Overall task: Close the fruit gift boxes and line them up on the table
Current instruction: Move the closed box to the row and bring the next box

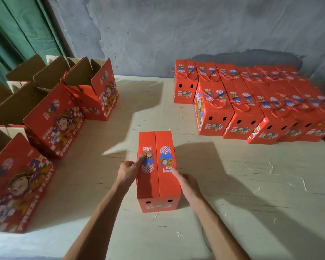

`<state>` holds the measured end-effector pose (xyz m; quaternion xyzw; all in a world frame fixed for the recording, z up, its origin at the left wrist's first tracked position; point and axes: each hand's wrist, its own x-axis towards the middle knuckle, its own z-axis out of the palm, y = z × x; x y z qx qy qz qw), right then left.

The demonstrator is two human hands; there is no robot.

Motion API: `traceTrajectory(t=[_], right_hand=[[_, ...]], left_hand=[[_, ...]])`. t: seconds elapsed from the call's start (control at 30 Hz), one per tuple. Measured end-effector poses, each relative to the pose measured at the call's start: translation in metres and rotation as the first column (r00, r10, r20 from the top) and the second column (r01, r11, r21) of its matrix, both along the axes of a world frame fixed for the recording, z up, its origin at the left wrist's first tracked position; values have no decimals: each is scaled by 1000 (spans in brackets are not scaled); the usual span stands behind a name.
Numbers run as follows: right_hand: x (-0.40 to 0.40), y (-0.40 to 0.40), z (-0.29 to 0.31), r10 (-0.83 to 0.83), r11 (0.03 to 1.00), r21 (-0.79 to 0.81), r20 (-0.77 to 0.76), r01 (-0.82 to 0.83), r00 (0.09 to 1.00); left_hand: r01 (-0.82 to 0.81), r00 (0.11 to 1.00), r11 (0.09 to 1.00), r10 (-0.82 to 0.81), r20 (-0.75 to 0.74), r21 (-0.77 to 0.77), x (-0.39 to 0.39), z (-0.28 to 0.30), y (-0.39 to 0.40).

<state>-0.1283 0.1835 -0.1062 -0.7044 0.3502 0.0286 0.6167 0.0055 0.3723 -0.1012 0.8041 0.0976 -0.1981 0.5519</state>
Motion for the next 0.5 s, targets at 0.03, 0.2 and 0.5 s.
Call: traceTrajectory(t=[0.03, 0.2, 0.5], right_hand=[[2, -2, 1, -8, 992, 123, 12, 6, 1000], [19, -3, 7, -136, 912, 398, 60, 102, 989], [41, 2, 36, -211, 977, 79, 234, 198, 949]], left_hand=[[-2, 1000, 1000, 2, -13, -12, -3, 1, 1], [-49, 998, 993, 46, -32, -103, -13, 11, 6], [194, 960, 938, -121, 254, -287, -15, 88, -9]])
